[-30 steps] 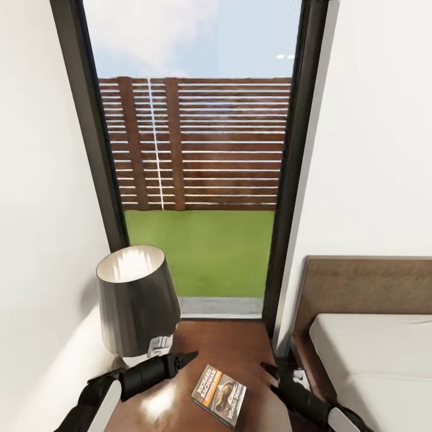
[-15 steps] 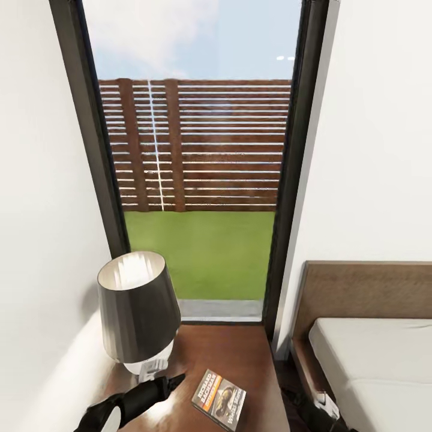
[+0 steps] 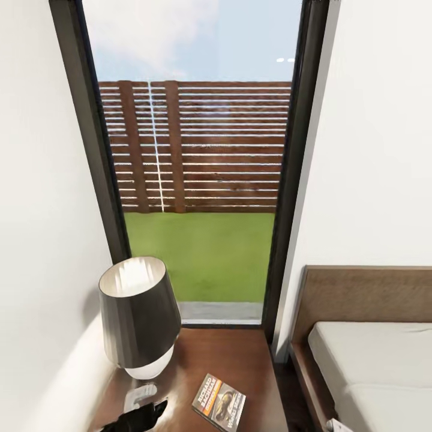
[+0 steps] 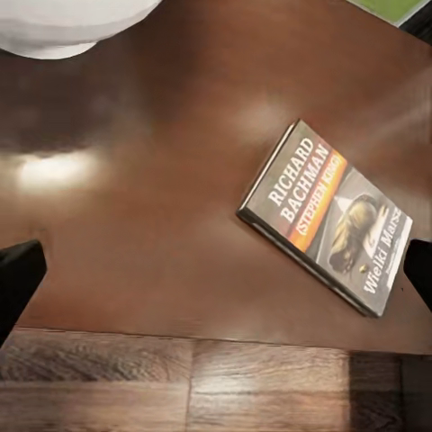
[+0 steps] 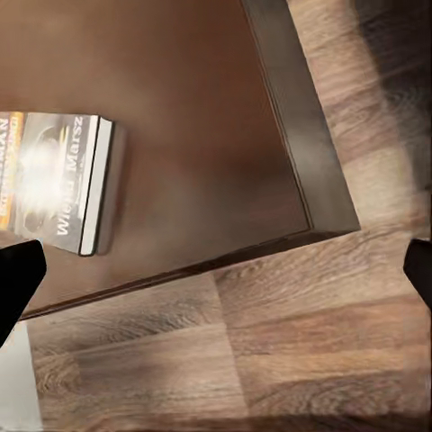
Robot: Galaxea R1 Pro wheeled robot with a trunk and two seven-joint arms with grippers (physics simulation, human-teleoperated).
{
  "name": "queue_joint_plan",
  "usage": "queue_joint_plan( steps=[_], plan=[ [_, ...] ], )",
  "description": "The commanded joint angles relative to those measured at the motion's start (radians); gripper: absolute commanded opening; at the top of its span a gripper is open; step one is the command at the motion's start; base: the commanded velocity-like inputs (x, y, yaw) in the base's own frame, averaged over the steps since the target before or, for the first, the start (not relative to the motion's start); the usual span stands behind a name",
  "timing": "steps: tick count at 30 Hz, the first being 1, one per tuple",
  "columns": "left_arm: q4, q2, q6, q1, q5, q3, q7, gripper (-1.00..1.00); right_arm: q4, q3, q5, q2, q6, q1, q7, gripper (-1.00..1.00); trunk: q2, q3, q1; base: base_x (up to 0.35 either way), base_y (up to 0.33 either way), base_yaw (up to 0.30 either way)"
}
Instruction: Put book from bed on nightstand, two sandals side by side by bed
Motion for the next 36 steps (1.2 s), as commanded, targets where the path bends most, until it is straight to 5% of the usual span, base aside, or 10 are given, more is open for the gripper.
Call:
queue_joint_plan(
  steps=[1,5,10,16,24,29,36],
  plan=[
    [0.018,0.001,0.004,0.0,0.011,-0.002,0.01,1.0,0.003,0.006,0.027,0.001,0.002,-0.001,-0.023,1.0,0.007,0.002,-0.004,0.0,0.0,0.0],
    [0.069,0.001,-0.022,0.0,0.011,-0.002,0.031,1.0,0.003,0.007,0.08,0.004,0.002,0.0,-0.102,1.0,0.035,0.015,-0.019,0.0,0.0,0.0],
    [0.141,0.001,-0.095,0.0,0.011,-0.003,0.107,1.0,0.003,0.007,0.092,0.004,0.002,0.002,-0.174,1.0,0.07,0.03,-0.039,0.0,0.0,0.0],
    [0.243,0.002,-0.159,0.0,0.01,-0.003,0.157,1.0,0.004,0.007,0.094,0.005,0.002,0.003,-0.188,1.0,0.112,0.049,-0.062,0.0,0.0,0.0],
    [0.493,0.001,-0.378,0.004,0.011,-0.003,0.168,1.0,0.044,0.007,0.094,0.006,0.002,0.005,-0.19,1.0,0.168,0.074,-0.092,0.0,0.0,0.0],
    [0.618,0.001,-0.409,0.01,0.012,-0.003,0.168,1.0,0.046,0.006,0.094,0.006,0.002,0.017,-0.19,1.0,0.203,0.09,-0.111,0.0,0.0,0.0],
    [0.638,0.021,-0.416,0.036,0.015,-0.002,0.169,1.0,0.046,0.006,0.094,0.006,0.002,0.043,-0.189,1.0,0.252,0.112,-0.138,0.0,0.0,0.0]
  ],
)
